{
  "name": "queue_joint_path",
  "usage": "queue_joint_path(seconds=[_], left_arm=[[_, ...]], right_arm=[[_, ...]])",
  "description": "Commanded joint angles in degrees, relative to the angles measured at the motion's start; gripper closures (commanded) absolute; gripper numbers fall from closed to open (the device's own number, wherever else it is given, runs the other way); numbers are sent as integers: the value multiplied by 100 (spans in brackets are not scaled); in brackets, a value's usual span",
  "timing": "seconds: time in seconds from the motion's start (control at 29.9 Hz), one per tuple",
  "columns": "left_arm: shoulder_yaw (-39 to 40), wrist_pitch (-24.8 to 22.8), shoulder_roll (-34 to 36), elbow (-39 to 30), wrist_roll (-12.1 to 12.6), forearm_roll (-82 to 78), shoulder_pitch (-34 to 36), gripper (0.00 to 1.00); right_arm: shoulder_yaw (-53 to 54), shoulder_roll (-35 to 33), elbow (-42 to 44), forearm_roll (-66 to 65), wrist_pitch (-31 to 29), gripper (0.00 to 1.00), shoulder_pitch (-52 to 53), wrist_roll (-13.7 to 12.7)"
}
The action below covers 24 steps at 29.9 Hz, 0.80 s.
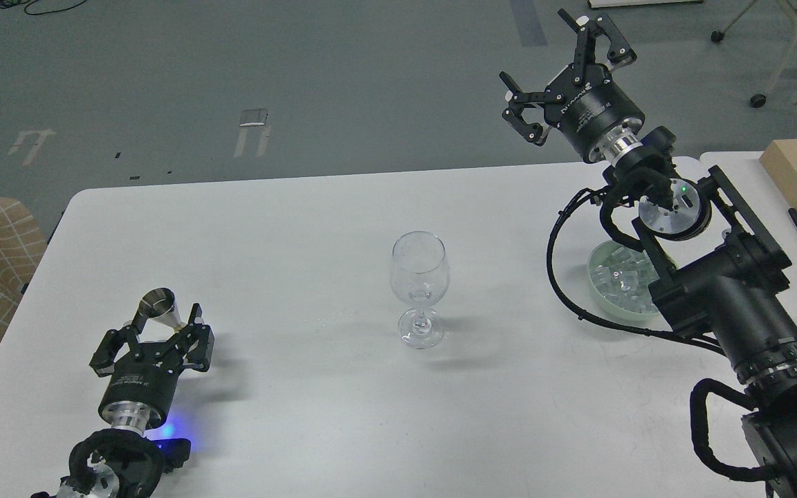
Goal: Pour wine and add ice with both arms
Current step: 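Close the left gripper on the metal jigger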
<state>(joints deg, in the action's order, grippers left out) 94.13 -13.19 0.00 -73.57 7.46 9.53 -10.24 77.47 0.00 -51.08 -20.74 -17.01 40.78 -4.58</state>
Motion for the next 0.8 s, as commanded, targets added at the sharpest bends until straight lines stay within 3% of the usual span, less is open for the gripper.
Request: queue_joint_path(seconds=[0.0, 0.13, 0.77], left_arm=[[0, -25, 0, 10, 1, 5, 4, 27], [0, -60, 0, 10, 1, 14, 4, 34], [9, -78, 0, 10, -7, 5, -5, 47]], right_arm=[[5, 0, 1, 0, -4, 0, 0, 0], [-4, 0, 1, 0, -4, 0, 0, 0], [-74, 0, 10, 0, 5, 0, 9, 0]])
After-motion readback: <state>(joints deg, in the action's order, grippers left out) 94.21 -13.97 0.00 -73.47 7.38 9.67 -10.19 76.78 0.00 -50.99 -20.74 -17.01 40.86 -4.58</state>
